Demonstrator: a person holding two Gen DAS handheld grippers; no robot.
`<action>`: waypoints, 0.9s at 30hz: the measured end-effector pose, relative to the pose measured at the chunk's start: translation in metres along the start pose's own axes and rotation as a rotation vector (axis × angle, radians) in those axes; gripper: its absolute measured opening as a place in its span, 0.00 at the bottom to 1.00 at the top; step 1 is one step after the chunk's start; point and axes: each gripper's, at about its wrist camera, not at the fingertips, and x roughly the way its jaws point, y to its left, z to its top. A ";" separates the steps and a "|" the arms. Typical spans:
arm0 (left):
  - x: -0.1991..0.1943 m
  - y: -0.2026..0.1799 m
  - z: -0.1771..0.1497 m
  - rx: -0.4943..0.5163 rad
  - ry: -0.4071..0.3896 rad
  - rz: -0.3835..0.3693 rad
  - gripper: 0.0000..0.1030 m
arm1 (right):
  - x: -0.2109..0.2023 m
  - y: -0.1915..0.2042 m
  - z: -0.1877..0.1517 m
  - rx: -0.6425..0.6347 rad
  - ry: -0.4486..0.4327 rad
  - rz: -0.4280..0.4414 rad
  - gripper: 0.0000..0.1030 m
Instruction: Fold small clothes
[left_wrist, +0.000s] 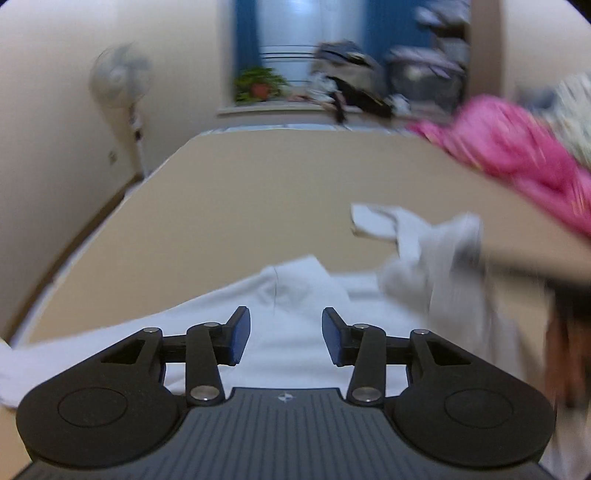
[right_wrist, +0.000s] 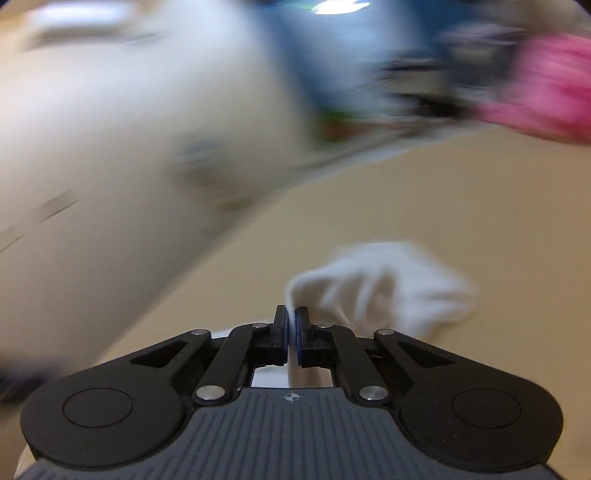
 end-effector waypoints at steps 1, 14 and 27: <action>0.010 0.006 0.007 -0.044 0.007 0.006 0.46 | 0.011 0.014 -0.006 -0.038 0.092 0.092 0.08; 0.089 0.036 0.001 -0.295 0.303 0.022 0.46 | -0.009 -0.102 0.035 0.308 -0.020 -0.205 0.32; 0.088 0.070 0.015 -0.383 0.322 0.024 0.46 | 0.126 -0.176 0.052 0.308 0.217 -0.345 0.09</action>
